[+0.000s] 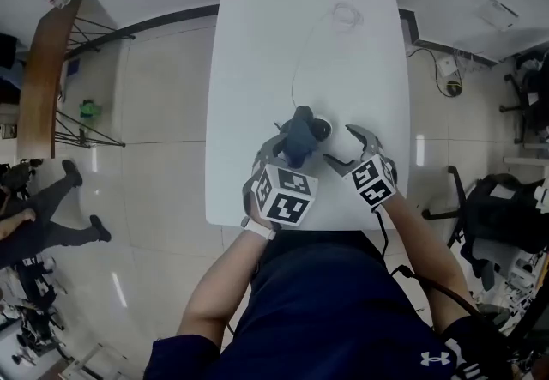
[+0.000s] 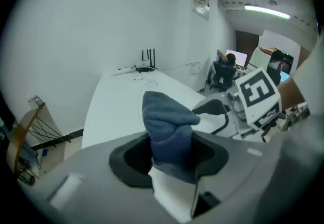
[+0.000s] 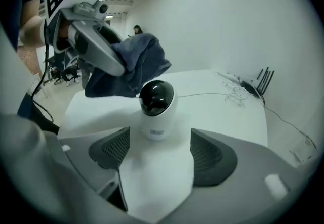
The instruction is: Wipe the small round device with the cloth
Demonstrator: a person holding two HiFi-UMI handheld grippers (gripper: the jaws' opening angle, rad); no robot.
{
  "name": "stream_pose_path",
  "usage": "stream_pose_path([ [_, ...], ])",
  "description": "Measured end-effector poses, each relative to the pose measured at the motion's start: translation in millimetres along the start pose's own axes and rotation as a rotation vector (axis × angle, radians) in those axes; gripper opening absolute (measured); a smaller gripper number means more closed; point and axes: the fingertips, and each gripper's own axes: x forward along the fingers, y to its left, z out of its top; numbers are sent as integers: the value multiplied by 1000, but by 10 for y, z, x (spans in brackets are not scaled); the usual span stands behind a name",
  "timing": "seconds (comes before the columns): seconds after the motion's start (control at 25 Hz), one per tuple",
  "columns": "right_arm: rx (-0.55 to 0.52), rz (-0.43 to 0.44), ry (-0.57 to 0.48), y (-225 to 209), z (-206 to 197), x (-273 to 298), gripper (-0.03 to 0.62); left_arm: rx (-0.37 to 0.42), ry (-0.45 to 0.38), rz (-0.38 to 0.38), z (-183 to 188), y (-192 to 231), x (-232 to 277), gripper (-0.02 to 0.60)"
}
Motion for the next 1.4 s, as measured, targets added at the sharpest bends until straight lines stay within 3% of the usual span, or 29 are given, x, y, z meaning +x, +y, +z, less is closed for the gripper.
stream_pose_path([
  [0.12, 25, -3, -49, -57, 130, -54, 380, 6, 15, 15, -54, -165, 144, 183],
  [0.32, -94, 59, -25, 15, 224, 165, 380, -18, 74, 81, -399, -77, 316, 183],
  [0.56, -136, 134, 7, 128, 164, 411, 373, 49, 184, 46, -786, 18, 535, 183],
  [0.84, -110, 112, 37, 133, 164, 519, 362, 171, 262, 0, -926, 168, 686, 183],
  [1.04, -104, 120, 58, 193, 131, 544, 362, 168, 298, -22, -1057, 198, 694, 183],
  [1.16, -79, 98, 60, 127, 79, 507, 362, 149, 272, -92, -995, 167, 678, 183],
  [1.28, -64, 79, 61, 87, 24, 435, 362, 140, 149, -127, -674, 260, 443, 183],
  [1.4, -62, 66, 60, 66, 32, 403, 362, 261, -36, -127, -134, 370, 119, 183],
])
